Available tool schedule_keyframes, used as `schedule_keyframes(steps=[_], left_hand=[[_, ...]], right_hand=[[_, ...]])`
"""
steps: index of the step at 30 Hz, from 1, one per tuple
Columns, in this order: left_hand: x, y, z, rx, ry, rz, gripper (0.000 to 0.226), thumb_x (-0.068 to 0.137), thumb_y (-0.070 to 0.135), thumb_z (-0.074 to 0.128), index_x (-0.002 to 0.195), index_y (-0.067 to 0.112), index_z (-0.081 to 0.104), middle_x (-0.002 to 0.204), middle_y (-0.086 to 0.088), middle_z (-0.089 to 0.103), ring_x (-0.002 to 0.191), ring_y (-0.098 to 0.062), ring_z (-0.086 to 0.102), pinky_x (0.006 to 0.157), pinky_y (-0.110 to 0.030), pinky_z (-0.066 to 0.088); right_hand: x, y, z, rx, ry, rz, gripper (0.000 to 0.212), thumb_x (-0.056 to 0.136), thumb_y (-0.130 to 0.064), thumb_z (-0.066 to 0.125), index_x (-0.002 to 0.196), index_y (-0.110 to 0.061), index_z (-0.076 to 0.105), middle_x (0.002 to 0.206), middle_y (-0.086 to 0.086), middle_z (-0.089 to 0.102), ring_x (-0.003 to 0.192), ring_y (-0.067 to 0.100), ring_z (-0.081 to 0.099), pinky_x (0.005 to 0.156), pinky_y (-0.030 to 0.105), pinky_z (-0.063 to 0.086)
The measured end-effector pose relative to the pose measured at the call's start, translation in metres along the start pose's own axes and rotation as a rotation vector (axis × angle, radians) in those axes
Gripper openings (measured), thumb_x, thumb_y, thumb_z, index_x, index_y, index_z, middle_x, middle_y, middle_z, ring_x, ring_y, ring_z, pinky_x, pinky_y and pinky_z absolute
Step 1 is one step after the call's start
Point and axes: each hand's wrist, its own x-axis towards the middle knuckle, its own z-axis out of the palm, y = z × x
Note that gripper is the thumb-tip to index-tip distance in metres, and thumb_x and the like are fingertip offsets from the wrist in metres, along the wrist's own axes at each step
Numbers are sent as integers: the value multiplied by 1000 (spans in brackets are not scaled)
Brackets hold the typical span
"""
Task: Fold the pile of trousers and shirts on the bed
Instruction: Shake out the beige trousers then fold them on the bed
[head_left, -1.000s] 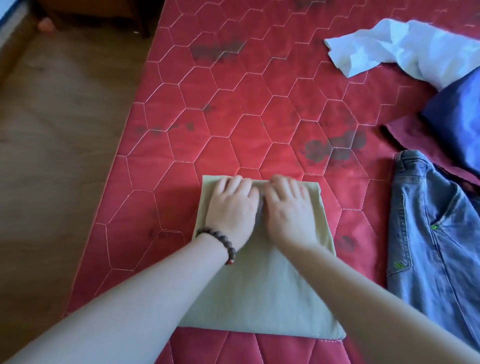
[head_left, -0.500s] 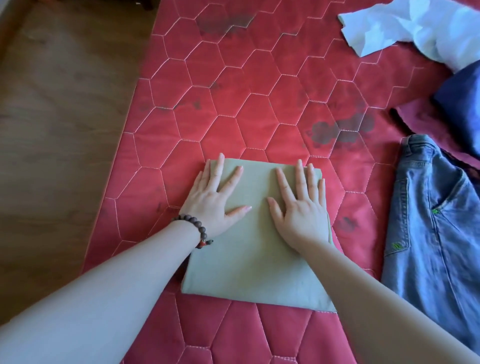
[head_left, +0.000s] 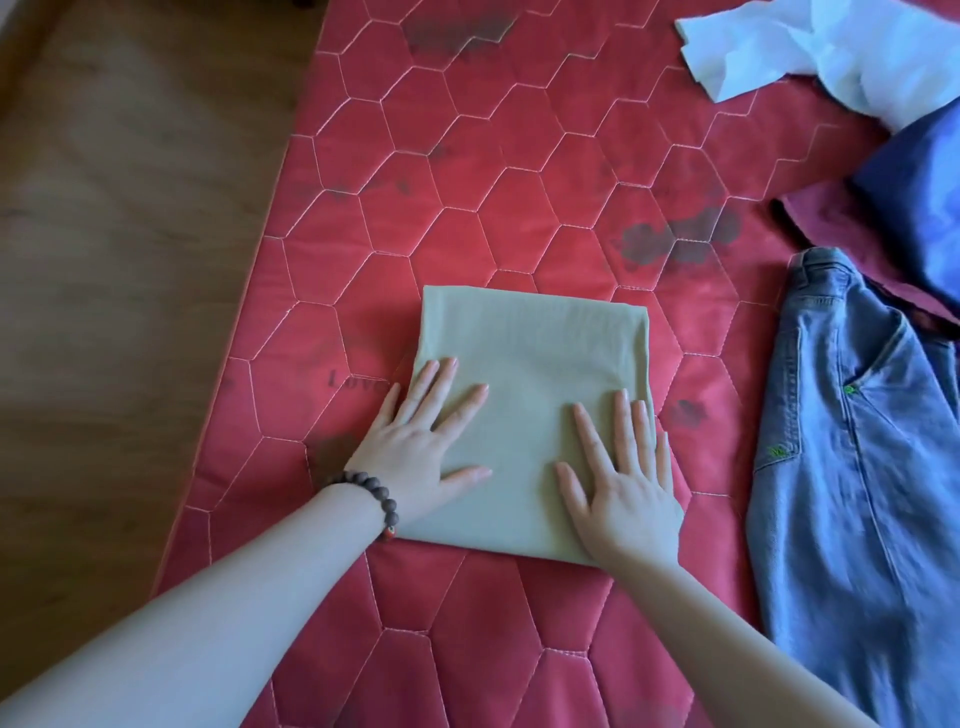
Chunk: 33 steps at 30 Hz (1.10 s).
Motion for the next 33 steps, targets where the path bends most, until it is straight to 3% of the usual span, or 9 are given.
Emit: schedule_keyframes(steps=[5,8,10,14,16,20,27,30,33], left_hand=[[-18,-12,-7,-386,88,-121,74,83,57,61,144,57,20,154,10,-34,146,-15,-22,117,-35,7],[-12,1,-11,-581,205,-216,63,83,33,73,138,45,46,161,-5,2,149,-20,9,119,-30,16],[-5,10,-15,-649,256,-255,57,81,24,75,133,36,55,149,-9,27,139,-23,33,114,-20,21],[-2,13,-19,-655,207,-320,55,80,30,75,129,46,55,112,0,41,98,-18,57,80,9,23],[-8,14,-20,-629,155,-320,56,80,37,74,128,53,51,105,1,43,90,-15,55,76,3,27],[-36,22,-13,-593,143,-308,55,81,38,74,130,51,52,112,-1,43,93,-16,55,81,-4,31],[-90,60,-40,-581,212,-304,55,79,31,77,130,39,58,110,-2,38,91,-22,58,79,-6,32],[-112,85,-80,-560,239,-261,56,78,30,78,129,37,59,107,-4,38,93,-25,57,81,-12,33],[-139,118,-134,-531,258,-205,57,76,31,80,130,34,60,101,-3,35,89,-27,54,78,-15,33]], right_hand=[[11,10,-16,246,-13,180,71,82,-72,42,144,-59,10,161,5,-12,148,21,-10,121,45,6],[15,8,-20,305,-38,207,78,80,-65,55,143,-59,10,156,7,25,144,23,13,117,43,21],[16,8,-20,351,-9,191,78,80,-58,64,144,-57,19,131,-2,48,127,21,32,105,38,36],[15,9,-28,499,-100,227,80,75,-52,71,134,-70,20,103,-9,40,92,12,51,79,29,45],[12,11,-35,524,-174,212,82,73,-53,73,129,-76,17,102,-9,41,83,3,50,74,26,42],[-12,11,-37,709,-272,214,84,74,-39,79,131,-72,26,115,-16,51,102,3,55,84,19,42],[-67,6,-70,815,-209,239,80,76,-27,78,132,-64,36,125,-15,57,110,4,56,93,21,44],[-94,3,-117,795,-149,254,80,75,-29,79,127,-70,34,116,-21,56,101,-5,53,81,2,38],[-127,2,-183,796,-90,271,80,74,-31,79,128,-68,34,117,-21,52,103,-4,51,79,2,34]])
